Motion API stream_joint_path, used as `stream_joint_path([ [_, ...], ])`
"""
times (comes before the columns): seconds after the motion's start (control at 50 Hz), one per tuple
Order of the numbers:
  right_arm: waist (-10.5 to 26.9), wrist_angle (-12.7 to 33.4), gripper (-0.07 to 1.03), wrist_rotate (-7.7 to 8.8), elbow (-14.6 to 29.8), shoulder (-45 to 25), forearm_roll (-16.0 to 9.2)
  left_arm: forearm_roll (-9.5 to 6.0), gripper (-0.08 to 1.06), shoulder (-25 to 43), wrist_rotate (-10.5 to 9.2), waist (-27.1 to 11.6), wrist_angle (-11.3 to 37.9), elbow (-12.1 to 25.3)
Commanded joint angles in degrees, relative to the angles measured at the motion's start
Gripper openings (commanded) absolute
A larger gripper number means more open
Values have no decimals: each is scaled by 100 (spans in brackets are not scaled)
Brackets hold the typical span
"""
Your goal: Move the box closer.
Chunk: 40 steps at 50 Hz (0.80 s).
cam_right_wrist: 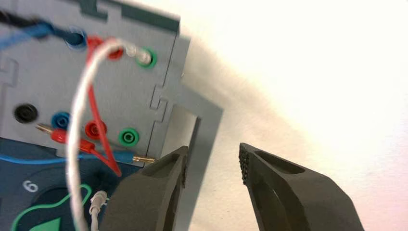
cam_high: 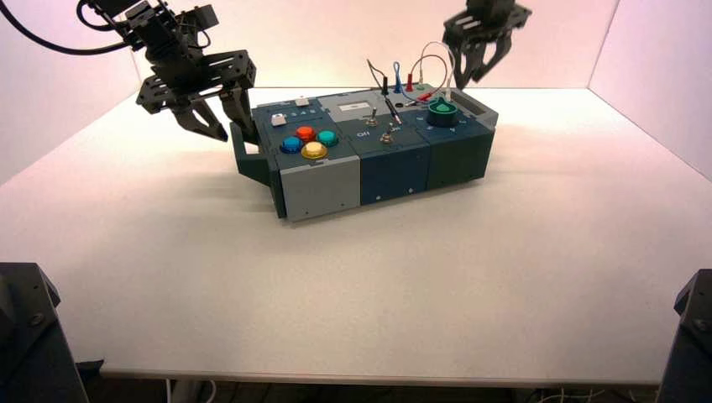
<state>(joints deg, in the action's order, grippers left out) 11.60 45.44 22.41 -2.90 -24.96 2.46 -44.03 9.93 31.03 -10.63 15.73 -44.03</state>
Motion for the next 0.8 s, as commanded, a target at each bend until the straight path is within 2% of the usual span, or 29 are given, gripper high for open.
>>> stream_joint_path([
  [0.02,9,0,47,26,369,202,9,0,59,-79,-9,-18,-26,97],
  [0.08,9,0,37,26,492,132,9,0,59,-88,-9,-18,-26,88],
  [0.2,9,18,-3,9,756,-88,9,9,59,-88,0,-26,-18,79],
  [0.52,9,299,-2,-18,1538,-870,-70,9,59,-79,0,-18,-26,114],
  [0.8,44,325,-2,9,1626,-1028,-290,0,58,-26,-9,-18,18,123],
])
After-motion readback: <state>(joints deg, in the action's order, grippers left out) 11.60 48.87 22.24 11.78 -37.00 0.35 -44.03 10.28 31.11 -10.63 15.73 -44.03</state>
